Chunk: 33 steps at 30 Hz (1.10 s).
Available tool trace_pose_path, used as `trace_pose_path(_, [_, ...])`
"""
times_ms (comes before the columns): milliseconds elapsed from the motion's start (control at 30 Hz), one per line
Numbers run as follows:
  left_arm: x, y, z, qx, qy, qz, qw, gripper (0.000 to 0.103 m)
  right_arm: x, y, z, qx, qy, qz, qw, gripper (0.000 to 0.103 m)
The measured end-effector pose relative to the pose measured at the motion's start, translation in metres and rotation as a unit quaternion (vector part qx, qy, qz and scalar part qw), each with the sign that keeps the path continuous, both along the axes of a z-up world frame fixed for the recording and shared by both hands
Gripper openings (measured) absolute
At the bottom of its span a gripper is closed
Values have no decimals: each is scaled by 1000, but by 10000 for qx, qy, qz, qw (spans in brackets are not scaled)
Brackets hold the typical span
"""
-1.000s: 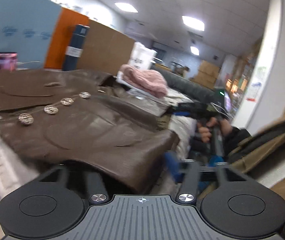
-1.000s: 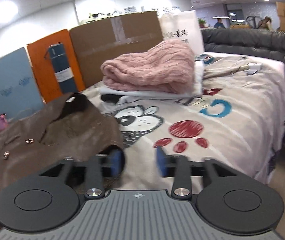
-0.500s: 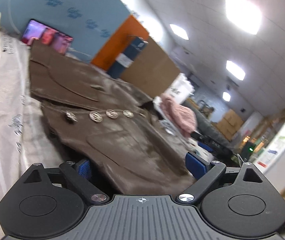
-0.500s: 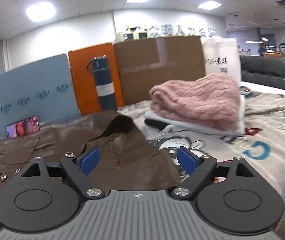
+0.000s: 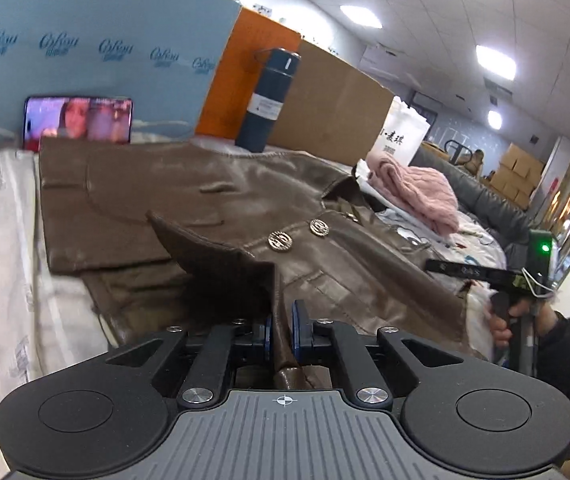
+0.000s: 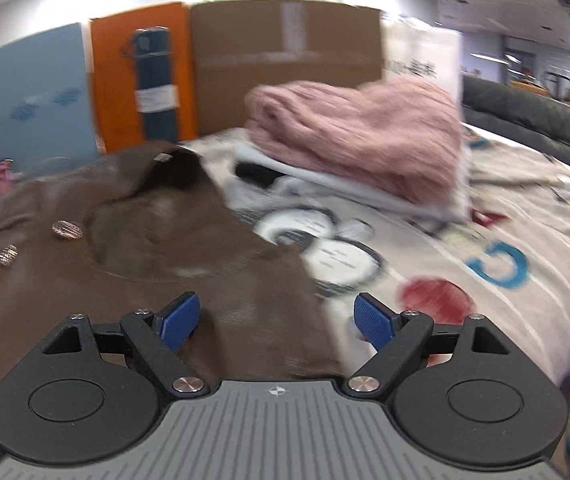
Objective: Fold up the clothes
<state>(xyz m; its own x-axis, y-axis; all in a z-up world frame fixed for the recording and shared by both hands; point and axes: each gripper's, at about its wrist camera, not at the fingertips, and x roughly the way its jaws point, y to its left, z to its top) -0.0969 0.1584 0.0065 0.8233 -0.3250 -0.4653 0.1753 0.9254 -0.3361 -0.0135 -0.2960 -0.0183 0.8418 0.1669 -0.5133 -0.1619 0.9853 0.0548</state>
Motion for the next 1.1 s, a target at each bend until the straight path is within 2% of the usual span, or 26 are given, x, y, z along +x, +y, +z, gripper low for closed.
trace_pose_path(67, [1, 1, 1, 173, 66, 101, 9998, 8, -3, -12, -2, 74, 3, -142, 9999, 84])
trace_pose_path(167, [-3, -2, -6, 456, 412, 4, 9981, 11, -7, -20, -2, 14, -2, -225, 9997, 84])
trace_pose_path(233, [-12, -2, -5, 549, 339, -89, 9979, 17, -8, -20, 0, -27, -7, -220, 9998, 84])
trace_pose_path(300, [-20, 4, 3, 587, 160, -1, 9981, 29, -9, -18, 6, -43, -83, -247, 9997, 84])
trace_pose_path(333, [-24, 9, 7, 604, 52, 150, 9981, 40, -9, -17, 9, -43, -141, -255, 9996, 84])
trace_pose_path(367, [-28, 13, 12, 626, -58, 322, 9975, 55, -8, -15, 14, 7, -229, -203, 9995, 84])
trace_pose_path(433, [-30, 24, 21, 647, -244, 730, 9949, 67, -6, -10, 25, 211, -388, -22, 9990, 84])
trace_pose_path(500, [-28, 37, 27, 570, -331, 1135, 9913, 67, -2, -3, 36, 473, -463, 199, 9976, 84])
trace_pose_path(600, [-13, 57, 29, 194, -106, 1627, 9864, 69, 8, 12, 51, 869, -445, 530, 9938, 84])
trace_pose_path(733, [19, 74, 19, -355, 528, 1833, 9810, 70, 29, 35, 67, 1402, -217, 934, 9855, 85])
trace_pose_path(900, [51, 84, 5, -538, 947, 1969, 9744, 70, 68, 62, 77, 1878, 316, 1061, 9760, 86])
trace_pose_path(1000, [58, 85, -1, -614, 863, 2028, 9735, 69, 95, 79, 71, 2095, 824, 1033, 9688, 87])
trace_pose_path(1100, [56, 84, -6, -609, 645, 1953, 9767, 68, 122, 97, 60, 2251, 1307, 998, 9604, 86])
